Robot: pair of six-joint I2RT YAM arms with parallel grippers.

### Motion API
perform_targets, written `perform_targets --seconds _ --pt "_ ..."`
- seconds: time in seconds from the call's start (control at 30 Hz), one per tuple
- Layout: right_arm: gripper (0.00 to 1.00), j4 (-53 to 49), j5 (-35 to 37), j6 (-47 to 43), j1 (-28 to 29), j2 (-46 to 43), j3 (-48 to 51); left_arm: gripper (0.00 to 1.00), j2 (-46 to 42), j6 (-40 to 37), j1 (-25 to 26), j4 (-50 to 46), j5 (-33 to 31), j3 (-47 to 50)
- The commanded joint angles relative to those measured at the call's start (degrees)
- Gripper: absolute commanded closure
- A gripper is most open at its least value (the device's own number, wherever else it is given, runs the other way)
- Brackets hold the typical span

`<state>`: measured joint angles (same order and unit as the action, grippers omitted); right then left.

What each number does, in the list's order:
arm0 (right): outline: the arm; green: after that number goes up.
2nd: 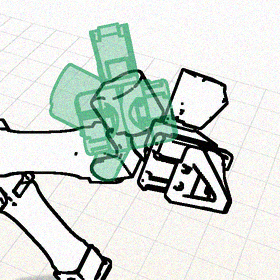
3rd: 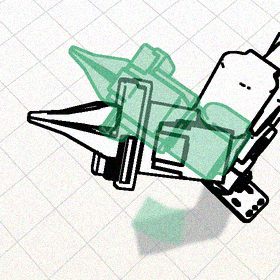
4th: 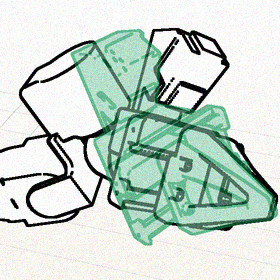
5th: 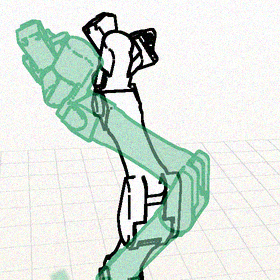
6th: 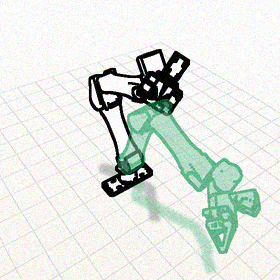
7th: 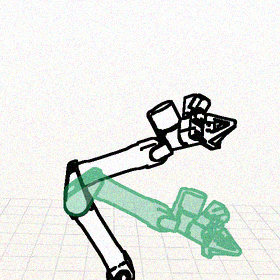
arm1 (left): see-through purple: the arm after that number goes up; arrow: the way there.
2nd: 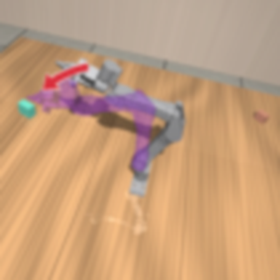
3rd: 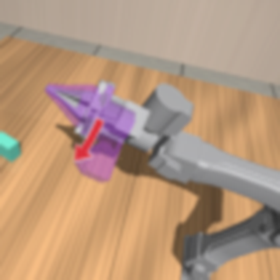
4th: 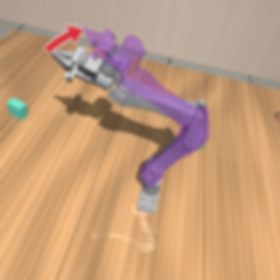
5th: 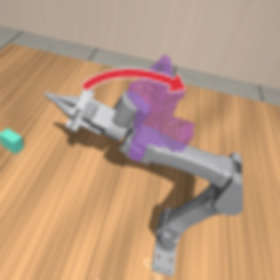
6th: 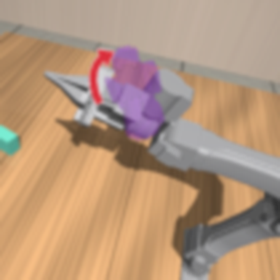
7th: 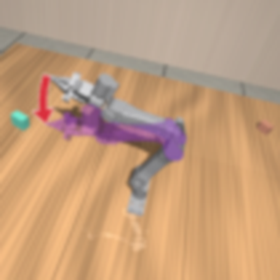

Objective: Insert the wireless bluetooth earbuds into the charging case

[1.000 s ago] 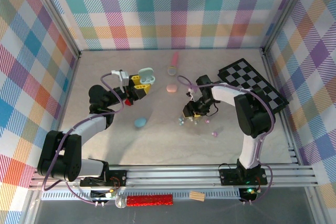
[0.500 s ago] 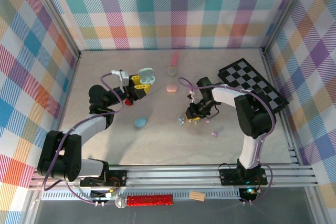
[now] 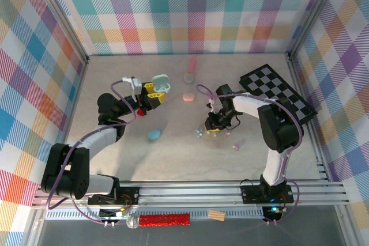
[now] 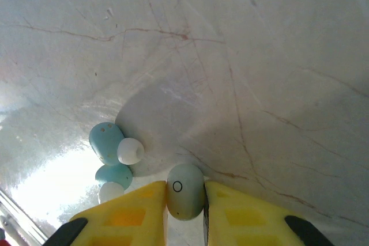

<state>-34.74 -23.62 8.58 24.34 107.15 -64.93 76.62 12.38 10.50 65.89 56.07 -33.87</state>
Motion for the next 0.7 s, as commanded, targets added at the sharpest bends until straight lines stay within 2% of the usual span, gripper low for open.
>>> perform_targets --seconds 0.0,0.13,0.27,0.33,0.53,0.67 --pt "0.77 1.43 2.67 3.10 0.27 -3.54 1.55 0.62 -1.65 -1.86 0.72 -0.24 0.58 0.12" --pt "0.77 5.81 6.42 10.01 1.30 -8.72 4.78 0.62 -2.58 -6.93 2.24 -5.74 -1.98 0.02" --pt "0.78 10.14 14.29 18.48 3.58 -14.42 8.29 0.62 -4.25 -15.81 4.70 -16.35 -8.08 -1.08" --pt "0.79 12.72 18.61 22.62 5.31 -17.18 10.13 0.62 -4.34 -19.32 5.90 -19.81 -8.97 -1.84" --pt "0.80 14.97 26.01 28.76 9.32 -21.63 12.05 0.62 -0.19 -16.53 7.38 -13.02 -9.12 -1.51" --pt "0.80 15.34 23.32 28.10 10.21 -24.18 11.74 0.63 2.48 -15.66 8.60 -9.54 -10.21 -1.80"
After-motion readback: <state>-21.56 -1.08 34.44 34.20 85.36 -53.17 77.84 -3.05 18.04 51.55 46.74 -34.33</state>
